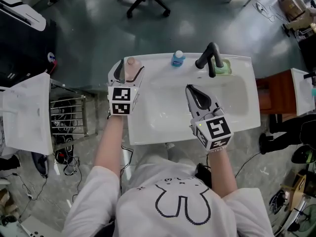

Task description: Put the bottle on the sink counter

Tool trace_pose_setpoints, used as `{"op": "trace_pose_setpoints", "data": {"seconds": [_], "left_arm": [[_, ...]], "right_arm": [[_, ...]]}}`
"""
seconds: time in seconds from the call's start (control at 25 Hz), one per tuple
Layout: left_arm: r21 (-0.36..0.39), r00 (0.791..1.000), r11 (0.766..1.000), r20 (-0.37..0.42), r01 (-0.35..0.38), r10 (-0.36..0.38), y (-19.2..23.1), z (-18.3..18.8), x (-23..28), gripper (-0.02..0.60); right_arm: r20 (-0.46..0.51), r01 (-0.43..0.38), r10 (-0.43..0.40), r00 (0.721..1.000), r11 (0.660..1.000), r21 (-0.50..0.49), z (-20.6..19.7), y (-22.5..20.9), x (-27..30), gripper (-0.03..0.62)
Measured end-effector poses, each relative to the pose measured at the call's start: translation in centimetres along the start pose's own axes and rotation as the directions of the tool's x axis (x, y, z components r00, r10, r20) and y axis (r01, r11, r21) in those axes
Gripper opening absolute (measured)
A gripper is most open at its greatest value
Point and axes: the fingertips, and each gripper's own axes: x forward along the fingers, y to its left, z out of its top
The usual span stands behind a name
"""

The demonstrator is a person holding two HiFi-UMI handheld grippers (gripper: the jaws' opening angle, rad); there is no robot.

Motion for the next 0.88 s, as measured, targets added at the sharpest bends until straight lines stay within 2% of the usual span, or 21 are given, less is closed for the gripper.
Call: {"op": "trace_pose_setpoints", "data": {"seconds": [0.24,0.68,0.88], "left_arm": [[0.049,0.998,0.998,0.056,-0.030,0.028,-1.1,3.0,-3.8,0.333],[0.095,0.988,0.992,0.136,-0.082,0.069,-5.9,6.7,-11.4,0.333],[0.077,0.976,0.992,0.198,-0.103,0.086,-7.0,8.5,-14.6,0.333]], "right_arm": [[0.077,-0.008,0.010,0.997,1.000,-0.024,1.7,0.5,-2.5,0.029],[0.209,0.003,0.015,0.978,0.996,-0.087,4.9,0.9,-9.4,0.029],[0.254,0.012,0.013,0.967,0.995,-0.098,6.1,1.4,-11.5,0.029]]}}
